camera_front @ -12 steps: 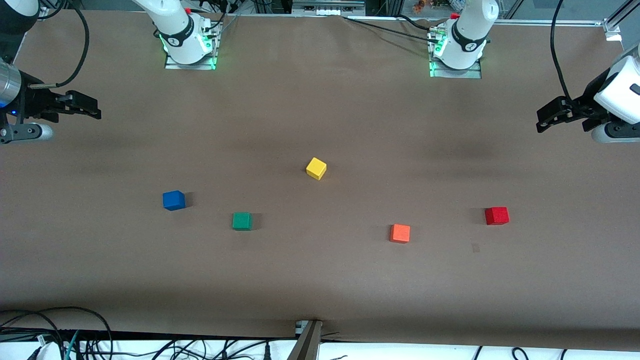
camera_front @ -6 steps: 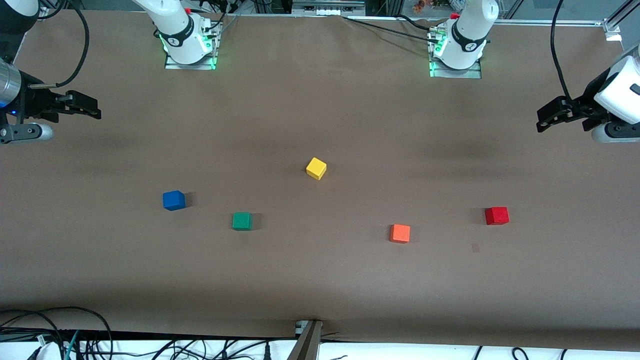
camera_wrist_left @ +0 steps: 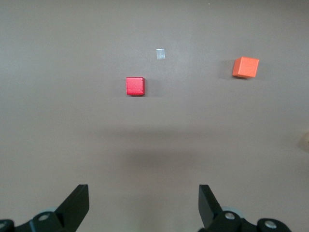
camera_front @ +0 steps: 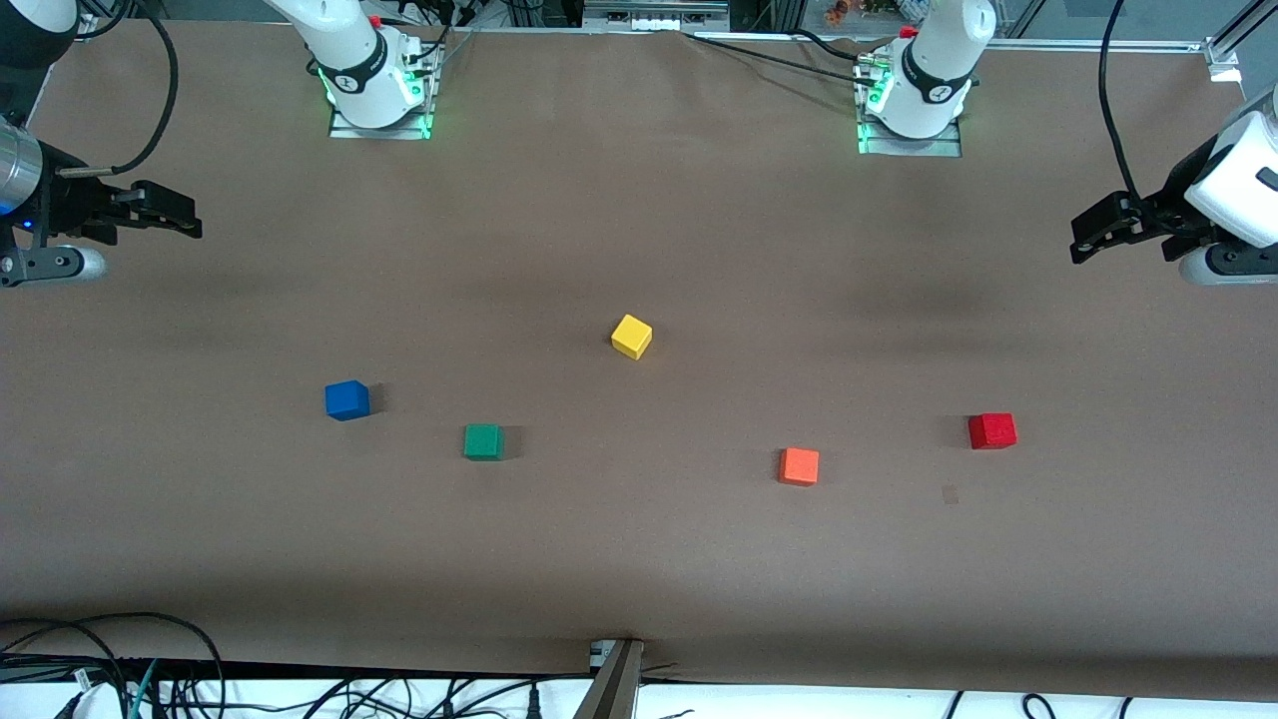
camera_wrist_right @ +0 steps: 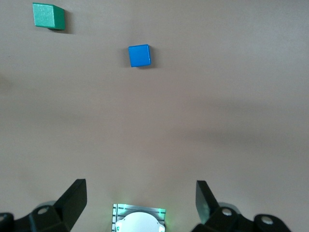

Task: Pass red block to right arm, stack on blue

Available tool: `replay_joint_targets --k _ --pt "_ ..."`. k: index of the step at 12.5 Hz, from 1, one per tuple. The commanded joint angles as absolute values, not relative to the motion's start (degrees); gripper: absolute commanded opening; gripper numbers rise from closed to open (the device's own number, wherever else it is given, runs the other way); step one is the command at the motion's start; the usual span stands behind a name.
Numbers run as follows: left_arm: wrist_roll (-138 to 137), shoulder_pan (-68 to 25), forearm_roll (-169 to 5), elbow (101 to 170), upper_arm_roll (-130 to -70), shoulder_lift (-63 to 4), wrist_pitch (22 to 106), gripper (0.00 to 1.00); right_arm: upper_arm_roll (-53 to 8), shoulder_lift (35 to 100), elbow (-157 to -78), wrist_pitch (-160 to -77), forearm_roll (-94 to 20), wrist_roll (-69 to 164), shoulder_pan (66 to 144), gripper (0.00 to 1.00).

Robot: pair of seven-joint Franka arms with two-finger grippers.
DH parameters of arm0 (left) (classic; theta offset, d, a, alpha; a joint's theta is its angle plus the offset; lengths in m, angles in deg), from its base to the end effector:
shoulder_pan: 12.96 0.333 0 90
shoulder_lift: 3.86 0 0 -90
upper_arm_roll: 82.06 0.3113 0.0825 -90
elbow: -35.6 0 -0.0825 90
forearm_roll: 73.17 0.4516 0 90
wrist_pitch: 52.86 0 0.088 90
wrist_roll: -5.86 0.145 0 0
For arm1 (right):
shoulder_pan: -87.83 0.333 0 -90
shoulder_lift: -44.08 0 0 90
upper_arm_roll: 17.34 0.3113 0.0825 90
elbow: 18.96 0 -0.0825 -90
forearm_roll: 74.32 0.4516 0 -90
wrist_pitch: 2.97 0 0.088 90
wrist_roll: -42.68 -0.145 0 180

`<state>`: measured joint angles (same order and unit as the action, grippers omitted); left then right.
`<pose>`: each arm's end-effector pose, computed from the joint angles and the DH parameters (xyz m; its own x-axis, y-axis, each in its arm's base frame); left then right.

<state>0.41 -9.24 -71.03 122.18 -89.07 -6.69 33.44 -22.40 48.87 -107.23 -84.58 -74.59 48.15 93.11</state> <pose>0.6278 -0.0289 0.5777 0.9979 0.0399 -0.0506 0.0381 -0.9986 -0.0363 0.6210 0.0033 0.5352 0.9753 0.0972 -0.1984 0.0978 -0.9952 -0.0069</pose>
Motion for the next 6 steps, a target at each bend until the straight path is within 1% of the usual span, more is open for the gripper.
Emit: replay_joint_targets --k 1,2,6 --pt "1.1 -9.0 -69.6 117.5 -88.4 -6.5 28.9 1.00 -21.9 48.9 -106.6 -84.4 -73.7 48.4 92.2 1.00" --pt "1.1 -9.0 -68.9 116.3 -88.4 -6.5 27.7 1.00 -21.9 48.9 -106.6 -84.4 -73.7 48.4 92.2 1.00" --pt "2.8 -9.0 -59.8 116.4 -88.3 -7.2 24.8 1.00 -21.9 48.9 -106.6 -84.4 -73.7 48.4 92.2 1.00"
